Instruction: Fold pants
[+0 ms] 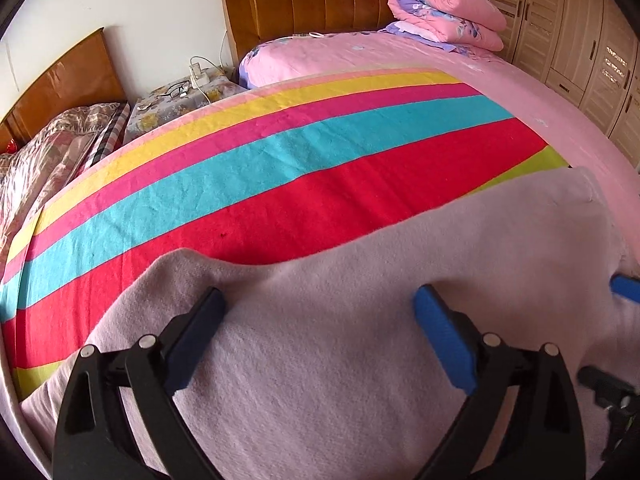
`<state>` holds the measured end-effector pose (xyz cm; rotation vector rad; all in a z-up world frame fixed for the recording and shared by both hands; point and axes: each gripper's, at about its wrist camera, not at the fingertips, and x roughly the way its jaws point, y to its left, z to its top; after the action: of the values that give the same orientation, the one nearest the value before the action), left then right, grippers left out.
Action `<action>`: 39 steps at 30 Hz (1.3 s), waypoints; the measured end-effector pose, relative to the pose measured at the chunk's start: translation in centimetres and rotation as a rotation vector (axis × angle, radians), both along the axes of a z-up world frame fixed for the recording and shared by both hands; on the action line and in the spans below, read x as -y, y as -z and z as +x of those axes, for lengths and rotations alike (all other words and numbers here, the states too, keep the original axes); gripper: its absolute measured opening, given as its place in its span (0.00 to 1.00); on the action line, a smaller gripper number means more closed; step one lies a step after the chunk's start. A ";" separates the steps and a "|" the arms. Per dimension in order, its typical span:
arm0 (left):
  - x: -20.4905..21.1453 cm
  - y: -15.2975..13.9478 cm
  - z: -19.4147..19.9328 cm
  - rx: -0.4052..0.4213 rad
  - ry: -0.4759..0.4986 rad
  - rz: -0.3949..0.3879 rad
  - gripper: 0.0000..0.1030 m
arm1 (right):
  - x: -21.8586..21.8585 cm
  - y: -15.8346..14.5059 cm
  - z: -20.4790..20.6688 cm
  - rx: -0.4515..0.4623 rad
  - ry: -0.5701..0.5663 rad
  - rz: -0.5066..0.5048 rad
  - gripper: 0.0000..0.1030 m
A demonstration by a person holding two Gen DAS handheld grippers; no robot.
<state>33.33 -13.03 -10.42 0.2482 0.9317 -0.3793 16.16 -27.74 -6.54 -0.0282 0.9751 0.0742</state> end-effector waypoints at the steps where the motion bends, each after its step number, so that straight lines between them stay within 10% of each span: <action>1: 0.0 0.0 0.0 0.000 -0.002 -0.002 0.95 | 0.3 -0.2 -0.4 -0.002 0.002 0.014 0.80; 6: -0.7 -0.6 -0.1 -0.010 -0.007 -0.031 0.91 | -0.6 -3.1 -1.1 0.061 0.066 0.037 0.80; 13: -15.7 -9.3 -7.2 0.153 -0.199 -0.361 0.94 | -5.6 -7.1 -1.6 0.164 -0.091 0.100 0.81; 21: -43.7 -9.3 -21.7 0.231 -0.836 -0.309 0.95 | -28.1 -10.5 3.5 0.183 -0.754 0.192 0.81; 25: -53.2 -7.9 -29.1 0.245 -1.093 -0.414 0.93 | -41.7 -11.3 7.4 0.128 -1.084 0.232 0.74; 30: -60.0 -5.8 -32.4 0.234 -1.224 -0.576 0.81 | -57.5 -9.3 10.9 -0.011 -1.279 0.261 0.64; 39: -63.2 -4.1 -29.5 0.189 -1.220 -0.511 0.69 | -69.8 -2.8 13.0 -0.162 -1.337 0.253 0.47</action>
<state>3.79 50.22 -6.33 -0.7340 0.6268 0.5344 29.18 42.01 -3.72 -0.4448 0.9542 1.4402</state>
